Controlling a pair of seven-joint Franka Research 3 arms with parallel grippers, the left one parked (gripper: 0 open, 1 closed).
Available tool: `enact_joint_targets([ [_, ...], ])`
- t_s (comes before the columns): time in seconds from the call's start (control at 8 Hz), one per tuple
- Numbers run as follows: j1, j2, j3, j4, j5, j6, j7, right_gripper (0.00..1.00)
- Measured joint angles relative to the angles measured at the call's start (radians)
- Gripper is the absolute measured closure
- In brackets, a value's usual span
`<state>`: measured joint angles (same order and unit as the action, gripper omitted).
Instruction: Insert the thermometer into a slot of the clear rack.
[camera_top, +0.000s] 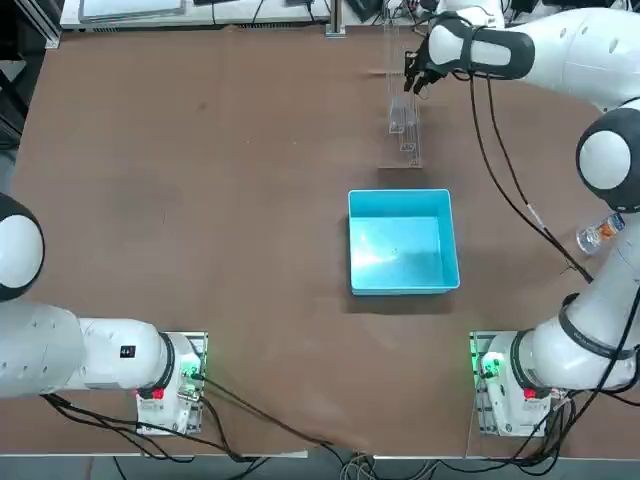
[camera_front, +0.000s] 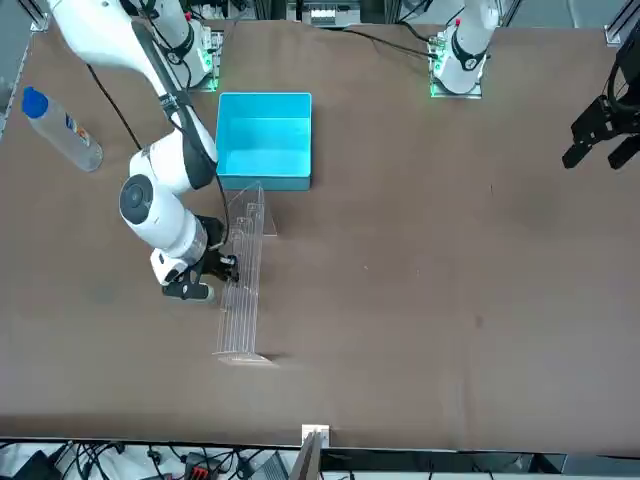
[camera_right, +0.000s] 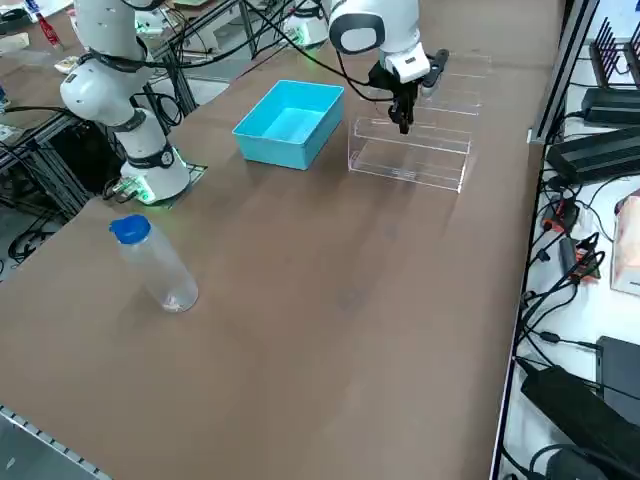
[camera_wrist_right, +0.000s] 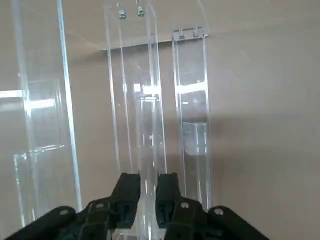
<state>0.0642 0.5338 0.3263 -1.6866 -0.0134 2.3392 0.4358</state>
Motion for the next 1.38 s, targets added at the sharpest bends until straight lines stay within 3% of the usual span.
enact_joint_targets([
  [0.62, 0.005, 0.006, 0.000, 0.000, -0.004, 0.001, 0.000, 0.75],
  [0.88, 0.004, 0.007, -0.004, 0.000, -0.025, 0.002, 0.000, 0.48],
  [1.0, 0.005, 0.007, -0.005, 0.000, -0.029, 0.003, 0.000, 0.44],
  [1.12, 0.004, 0.007, -0.009, 0.000, -0.036, 0.003, 0.000, 0.29],
  [1.38, 0.004, 0.006, -0.010, 0.013, -0.040, 0.003, 0.000, 0.15],
])
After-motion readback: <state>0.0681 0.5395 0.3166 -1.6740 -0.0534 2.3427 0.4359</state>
